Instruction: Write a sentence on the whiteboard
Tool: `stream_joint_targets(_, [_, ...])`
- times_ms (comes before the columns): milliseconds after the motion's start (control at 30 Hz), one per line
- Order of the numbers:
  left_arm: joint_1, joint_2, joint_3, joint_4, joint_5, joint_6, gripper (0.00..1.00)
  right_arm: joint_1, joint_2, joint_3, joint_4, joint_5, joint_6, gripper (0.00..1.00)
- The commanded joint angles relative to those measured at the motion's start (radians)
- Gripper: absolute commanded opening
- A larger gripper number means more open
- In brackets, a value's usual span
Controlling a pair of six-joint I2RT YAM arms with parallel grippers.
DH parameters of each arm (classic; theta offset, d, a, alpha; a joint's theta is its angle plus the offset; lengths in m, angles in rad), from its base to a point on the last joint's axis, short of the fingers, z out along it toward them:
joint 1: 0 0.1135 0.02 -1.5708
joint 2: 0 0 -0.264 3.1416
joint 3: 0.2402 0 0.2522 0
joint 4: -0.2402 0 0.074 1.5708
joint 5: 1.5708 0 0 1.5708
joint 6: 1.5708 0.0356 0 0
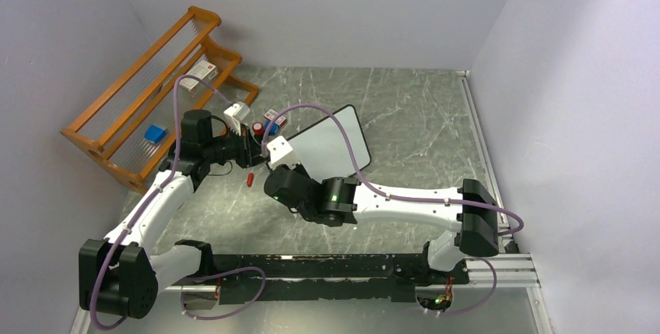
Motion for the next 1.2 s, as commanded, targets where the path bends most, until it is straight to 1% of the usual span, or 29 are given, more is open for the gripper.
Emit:
stream_joint_targets(0, [0.005,0.013,-0.015,0.01,-0.005,0.003,0.05,-0.001,0.021,0.016,0.016,0.037,-0.007,0.0])
stream_joint_targets(767, [0.005,0.016,-0.017,0.014,0.001,0.003,0.05,-0.01,0.043,0.012,0.03,0.032,-0.01,0.0])
stream_joint_targets(1167, [0.005,0.015,-0.017,0.012,0.001,0.003,0.05,-0.017,0.042,0.01,0.007,0.069,0.0,0.0])
